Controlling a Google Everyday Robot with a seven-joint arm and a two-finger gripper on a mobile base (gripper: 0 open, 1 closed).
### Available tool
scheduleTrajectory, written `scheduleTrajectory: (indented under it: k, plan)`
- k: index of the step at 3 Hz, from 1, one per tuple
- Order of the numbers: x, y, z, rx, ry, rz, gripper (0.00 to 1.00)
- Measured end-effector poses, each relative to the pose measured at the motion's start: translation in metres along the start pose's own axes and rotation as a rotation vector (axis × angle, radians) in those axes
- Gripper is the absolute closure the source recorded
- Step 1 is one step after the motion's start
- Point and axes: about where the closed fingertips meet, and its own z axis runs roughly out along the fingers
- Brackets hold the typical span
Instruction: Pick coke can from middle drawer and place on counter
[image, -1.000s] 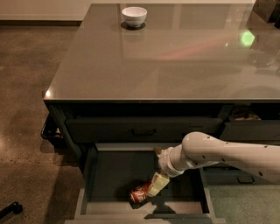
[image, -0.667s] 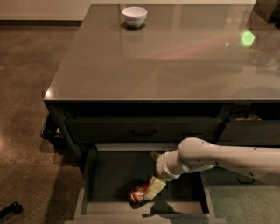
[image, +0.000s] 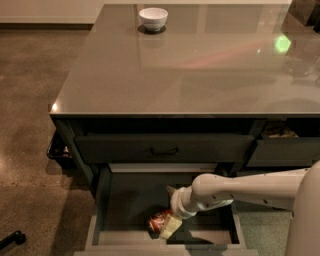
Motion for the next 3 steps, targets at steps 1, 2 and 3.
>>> scheduleTrajectory:
  k: [1, 2, 3]
  plan:
    - [0.002, 0.007, 0.022, 0.014, 0.017, -0.006, 0.0]
    - [0.001, 0.007, 0.039, 0.035, 0.026, -0.01, 0.0]
    - [0.002, 0.004, 0.057, 0.049, 0.032, -0.008, 0.0]
